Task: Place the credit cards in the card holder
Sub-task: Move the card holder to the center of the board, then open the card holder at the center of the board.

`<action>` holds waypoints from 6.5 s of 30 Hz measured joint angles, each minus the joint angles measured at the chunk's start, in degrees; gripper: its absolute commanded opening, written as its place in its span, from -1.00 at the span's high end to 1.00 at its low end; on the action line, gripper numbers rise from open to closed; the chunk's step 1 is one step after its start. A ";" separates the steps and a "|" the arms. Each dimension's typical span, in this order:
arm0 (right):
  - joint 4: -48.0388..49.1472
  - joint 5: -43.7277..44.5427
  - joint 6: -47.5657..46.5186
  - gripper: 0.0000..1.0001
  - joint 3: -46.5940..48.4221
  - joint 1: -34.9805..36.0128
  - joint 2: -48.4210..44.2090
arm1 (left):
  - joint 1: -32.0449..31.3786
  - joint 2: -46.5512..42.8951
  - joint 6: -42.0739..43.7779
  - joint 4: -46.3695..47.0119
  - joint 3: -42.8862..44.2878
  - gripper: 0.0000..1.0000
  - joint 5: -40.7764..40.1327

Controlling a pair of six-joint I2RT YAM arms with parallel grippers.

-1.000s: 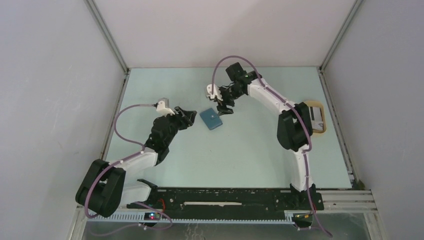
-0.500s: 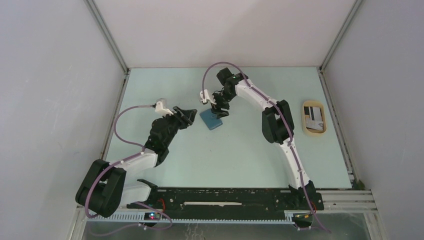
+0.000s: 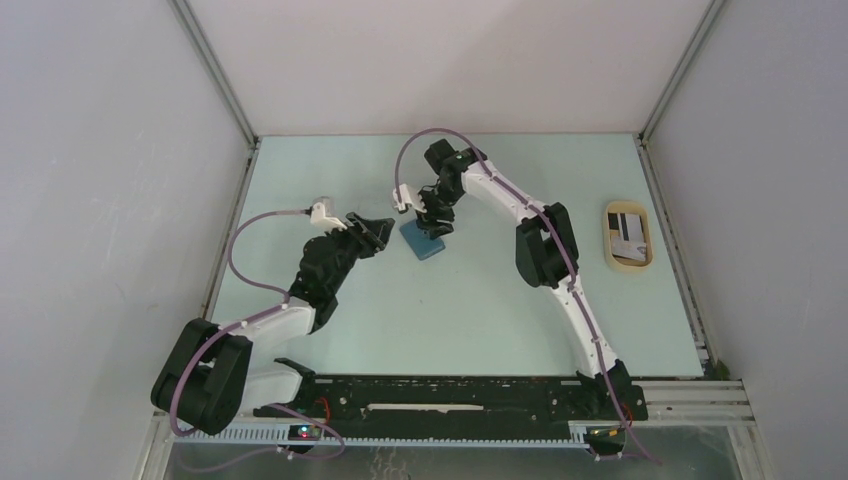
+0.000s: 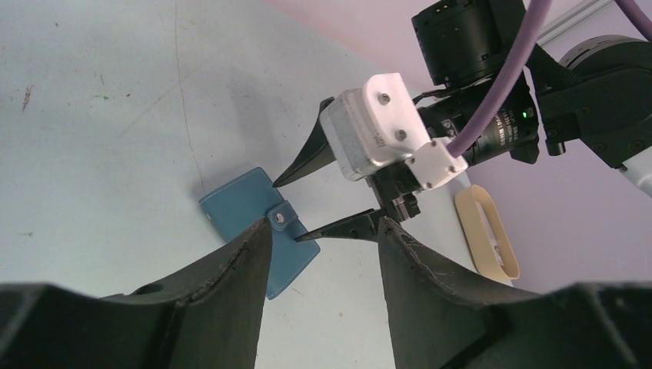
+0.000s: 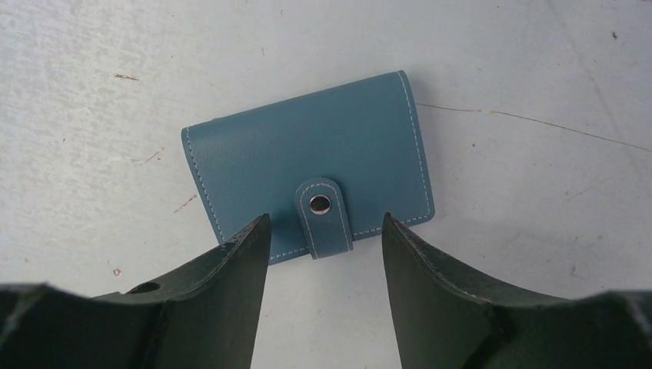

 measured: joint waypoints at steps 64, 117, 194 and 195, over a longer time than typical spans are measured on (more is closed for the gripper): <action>16.74 -8.20 -6.82 0.34 -72.50 1.36 -46.95 | -12.94 3.48 -0.72 0.96 -6.10 -0.44 15.50; 4.11 -19.04 -1.01 -0.01 -81.11 -12.68 -69.90 | -37.16 30.77 15.58 -53.79 34.86 -0.35 -10.95; 21.70 -20.65 58.01 -0.07 -70.42 -16.72 -42.95 | -27.08 33.59 -20.81 17.57 3.19 -0.18 18.38; 21.55 -21.55 57.81 -0.09 -70.42 -16.70 -42.95 | -27.08 33.64 -20.81 17.59 3.19 -0.18 18.40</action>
